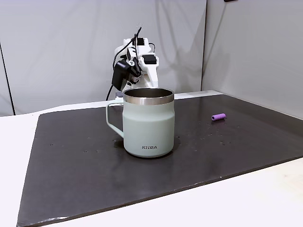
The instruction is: Grasp a pengrip and put it in the cup.
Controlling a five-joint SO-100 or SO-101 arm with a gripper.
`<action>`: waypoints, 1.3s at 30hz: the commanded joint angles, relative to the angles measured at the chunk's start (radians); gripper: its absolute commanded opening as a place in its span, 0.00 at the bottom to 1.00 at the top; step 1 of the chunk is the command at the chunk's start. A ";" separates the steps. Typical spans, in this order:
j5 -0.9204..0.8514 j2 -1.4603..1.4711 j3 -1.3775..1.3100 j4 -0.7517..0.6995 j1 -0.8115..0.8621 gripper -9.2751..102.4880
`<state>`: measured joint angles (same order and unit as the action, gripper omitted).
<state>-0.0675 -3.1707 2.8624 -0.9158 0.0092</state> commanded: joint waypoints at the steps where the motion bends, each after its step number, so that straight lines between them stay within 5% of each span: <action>1: -0.040 -0.005 -0.193 -0.064 -0.049 0.08; 9: -0.017 0.230 -0.621 -0.193 -0.170 0.08; 28: 0.451 1.150 -1.772 -0.678 -0.385 0.08; 39: 0.515 1.456 -1.829 -0.669 -0.469 0.08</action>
<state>0.4372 -1.7579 1.0845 -1.5877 -0.4449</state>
